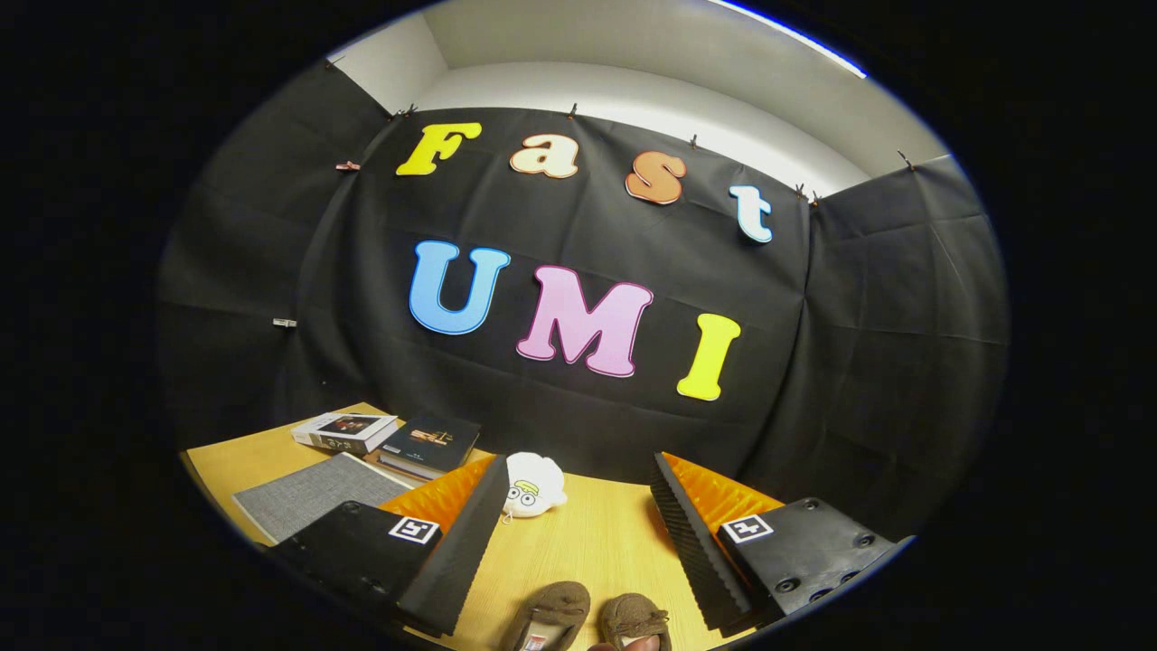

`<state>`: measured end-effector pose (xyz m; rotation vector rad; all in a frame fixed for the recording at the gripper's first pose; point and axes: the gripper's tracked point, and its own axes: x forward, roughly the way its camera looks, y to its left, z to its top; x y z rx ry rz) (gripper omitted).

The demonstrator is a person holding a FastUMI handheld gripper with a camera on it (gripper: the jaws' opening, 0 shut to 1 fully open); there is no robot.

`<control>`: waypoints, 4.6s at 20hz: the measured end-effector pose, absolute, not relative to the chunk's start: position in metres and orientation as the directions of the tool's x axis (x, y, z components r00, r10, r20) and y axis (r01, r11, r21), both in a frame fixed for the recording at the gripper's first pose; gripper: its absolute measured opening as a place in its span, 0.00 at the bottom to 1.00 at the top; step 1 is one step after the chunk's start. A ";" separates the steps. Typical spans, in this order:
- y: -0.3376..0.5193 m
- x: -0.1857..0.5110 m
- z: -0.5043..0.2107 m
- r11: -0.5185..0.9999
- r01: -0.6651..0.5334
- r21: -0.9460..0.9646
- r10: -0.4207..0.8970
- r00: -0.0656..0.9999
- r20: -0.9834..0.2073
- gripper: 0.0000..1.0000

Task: Open the storage box then place both shoes into the box .Put the left shoe in first, then the right shoe, with the right side of both shoes facing outward in a uniform manner.

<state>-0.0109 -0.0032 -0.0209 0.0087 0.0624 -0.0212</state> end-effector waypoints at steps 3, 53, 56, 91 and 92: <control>-0.003 -0.009 -0.021 1.000 0.020 0.015 -0.020 0.998 -0.061 0.97; 0.165 -0.023 -0.218 -0.051 0.171 0.984 0.931 0.365 -0.015 0.22; 0.159 -0.020 -0.199 -0.015 0.109 0.994 0.914 0.406 -0.031 0.05; 0.369 -0.023 0.003 0.273 -0.415 0.868 0.919 0.379 -0.107 0.79; 0.365 -0.025 0.001 0.283 -0.419 0.863 0.916 0.385 -0.113 0.96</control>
